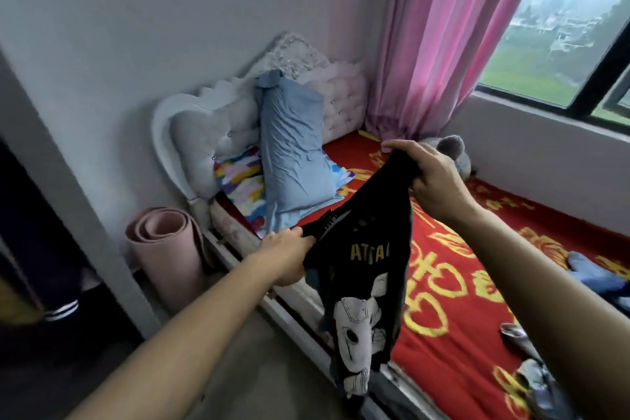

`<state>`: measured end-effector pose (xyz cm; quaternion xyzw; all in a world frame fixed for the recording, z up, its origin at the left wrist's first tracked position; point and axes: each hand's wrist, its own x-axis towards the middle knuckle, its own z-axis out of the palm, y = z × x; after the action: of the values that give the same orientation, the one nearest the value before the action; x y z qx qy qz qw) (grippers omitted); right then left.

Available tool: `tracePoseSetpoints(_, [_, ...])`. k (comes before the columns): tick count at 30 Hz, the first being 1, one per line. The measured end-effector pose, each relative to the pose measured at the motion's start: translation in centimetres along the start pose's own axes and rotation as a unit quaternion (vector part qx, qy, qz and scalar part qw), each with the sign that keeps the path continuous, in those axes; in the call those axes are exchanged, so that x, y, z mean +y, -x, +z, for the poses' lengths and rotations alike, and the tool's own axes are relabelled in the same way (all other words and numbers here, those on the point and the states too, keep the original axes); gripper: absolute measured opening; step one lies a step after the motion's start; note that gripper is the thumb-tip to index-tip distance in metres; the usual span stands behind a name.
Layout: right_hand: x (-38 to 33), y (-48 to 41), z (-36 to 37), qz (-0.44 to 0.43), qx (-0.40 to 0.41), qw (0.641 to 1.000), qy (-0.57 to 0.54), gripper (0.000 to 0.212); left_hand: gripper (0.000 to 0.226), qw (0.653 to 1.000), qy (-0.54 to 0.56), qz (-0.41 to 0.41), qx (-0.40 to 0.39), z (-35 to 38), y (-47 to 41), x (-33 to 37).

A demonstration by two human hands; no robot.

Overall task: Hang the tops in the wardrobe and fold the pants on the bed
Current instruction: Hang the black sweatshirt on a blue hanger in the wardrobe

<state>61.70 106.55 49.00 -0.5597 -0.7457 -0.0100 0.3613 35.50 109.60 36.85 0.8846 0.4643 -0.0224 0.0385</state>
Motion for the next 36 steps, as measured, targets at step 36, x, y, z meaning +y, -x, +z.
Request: tracePoseSetpoints(36, [-46.3,-4.0,28.1,-0.220,-0.462,0.830,-0.222,0.021,0.044,0.540,0.297,-0.498,0.610,-10.2,49.7,-24.5])
